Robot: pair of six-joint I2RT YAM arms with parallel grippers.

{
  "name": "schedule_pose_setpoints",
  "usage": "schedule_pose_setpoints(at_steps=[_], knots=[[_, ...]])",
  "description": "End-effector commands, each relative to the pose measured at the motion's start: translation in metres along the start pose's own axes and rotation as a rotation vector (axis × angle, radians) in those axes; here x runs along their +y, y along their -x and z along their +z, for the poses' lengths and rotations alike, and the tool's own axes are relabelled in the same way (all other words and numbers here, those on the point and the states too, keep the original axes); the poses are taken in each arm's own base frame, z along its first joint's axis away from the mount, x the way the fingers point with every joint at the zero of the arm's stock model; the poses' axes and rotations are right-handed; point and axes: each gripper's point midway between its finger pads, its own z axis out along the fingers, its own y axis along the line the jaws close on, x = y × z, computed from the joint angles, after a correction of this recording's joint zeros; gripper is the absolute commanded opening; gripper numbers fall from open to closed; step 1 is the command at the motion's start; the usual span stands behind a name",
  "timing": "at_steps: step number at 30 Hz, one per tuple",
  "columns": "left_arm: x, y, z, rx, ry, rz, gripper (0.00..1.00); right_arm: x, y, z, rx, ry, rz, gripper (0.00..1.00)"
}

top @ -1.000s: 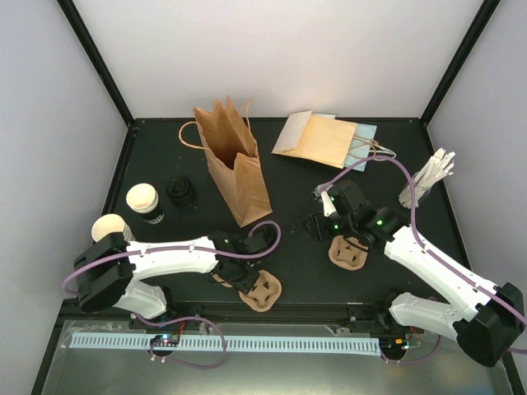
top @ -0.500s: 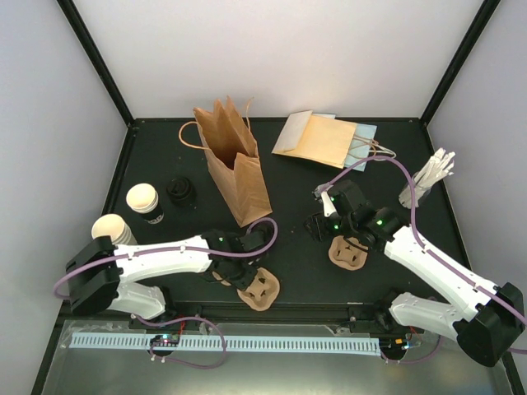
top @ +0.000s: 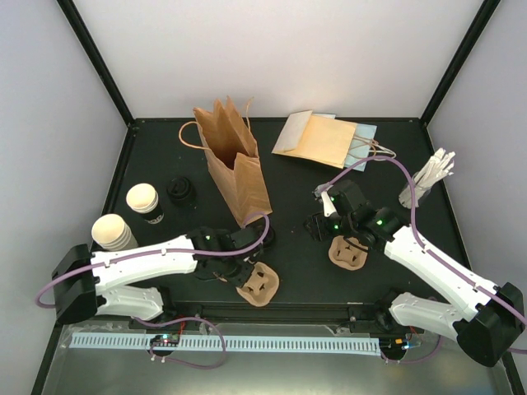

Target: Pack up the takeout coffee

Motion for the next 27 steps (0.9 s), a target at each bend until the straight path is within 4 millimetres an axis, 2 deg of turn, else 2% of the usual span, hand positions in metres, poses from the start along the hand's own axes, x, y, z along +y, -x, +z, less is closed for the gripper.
schedule_pose_setpoints(at_steps=[1, 6, 13, 17, 21, 24, 27], knots=[[-0.002, 0.012, -0.021, -0.054, -0.003, -0.01, 0.26, 0.004, 0.002, -0.001, -0.01, 0.018, -0.001, 0.55], [-0.007, 0.02, -0.043, -0.106, -0.037, -0.009, 0.25, 0.005, 0.002, 0.0, -0.009, 0.022, -0.002, 0.55], [-0.018, 0.038, -0.106, -0.261, -0.135, 0.003, 0.25, 0.009, 0.01, -0.001, -0.019, 0.03, -0.007, 0.55], [-0.024, 0.052, -0.154, -0.404, -0.219, 0.012, 0.26, 0.012, 0.016, -0.003, -0.025, 0.035, -0.012, 0.55], [-0.028, 0.065, -0.215, -0.611, -0.321, 0.034, 0.26, 0.015, 0.021, -0.004, -0.033, 0.045, -0.012, 0.56], [-0.024, 0.072, -0.26, -0.744, -0.36, 0.037, 0.24, 0.018, 0.025, -0.005, -0.037, 0.058, -0.012, 0.56], [-0.019, 0.082, -0.289, -0.81, -0.346, 0.053, 0.23, 0.021, 0.029, -0.005, -0.042, 0.072, -0.008, 0.56]])
